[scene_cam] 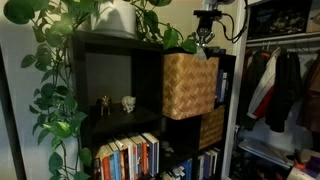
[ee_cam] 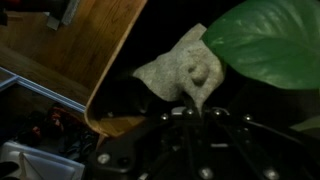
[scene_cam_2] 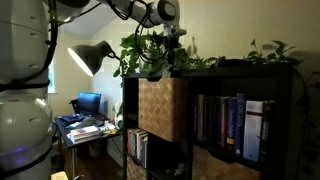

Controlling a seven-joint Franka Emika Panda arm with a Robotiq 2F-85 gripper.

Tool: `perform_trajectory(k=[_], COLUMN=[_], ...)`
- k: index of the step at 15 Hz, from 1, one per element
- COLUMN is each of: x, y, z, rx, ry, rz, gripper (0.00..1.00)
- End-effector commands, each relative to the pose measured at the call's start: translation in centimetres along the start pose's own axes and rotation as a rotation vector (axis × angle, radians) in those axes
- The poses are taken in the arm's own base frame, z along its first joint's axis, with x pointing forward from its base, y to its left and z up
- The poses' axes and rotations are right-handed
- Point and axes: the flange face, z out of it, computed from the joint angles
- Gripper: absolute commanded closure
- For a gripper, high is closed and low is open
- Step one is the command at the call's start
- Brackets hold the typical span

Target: Pull out the top brown basket then put the socks in the basket, then push in the basket

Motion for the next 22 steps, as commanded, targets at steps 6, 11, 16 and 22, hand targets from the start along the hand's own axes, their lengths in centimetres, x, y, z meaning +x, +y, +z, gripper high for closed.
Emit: perform_trajectory(k=[6,11,16,22], x=[-2.4,-2.0,-0.8,2.0], y=[2.3,2.3,2.8,3.5], z=[1.3,0.2,-1.8,-1.9], rx=[-0.038,-0.021,-0.002,-0.01], ry=[-0.095,-0.067,-0.03,0.018], rz=[-0.05,-0.043,-0.01,0.021], gripper=[0.56,0.23,0.0,0.0])
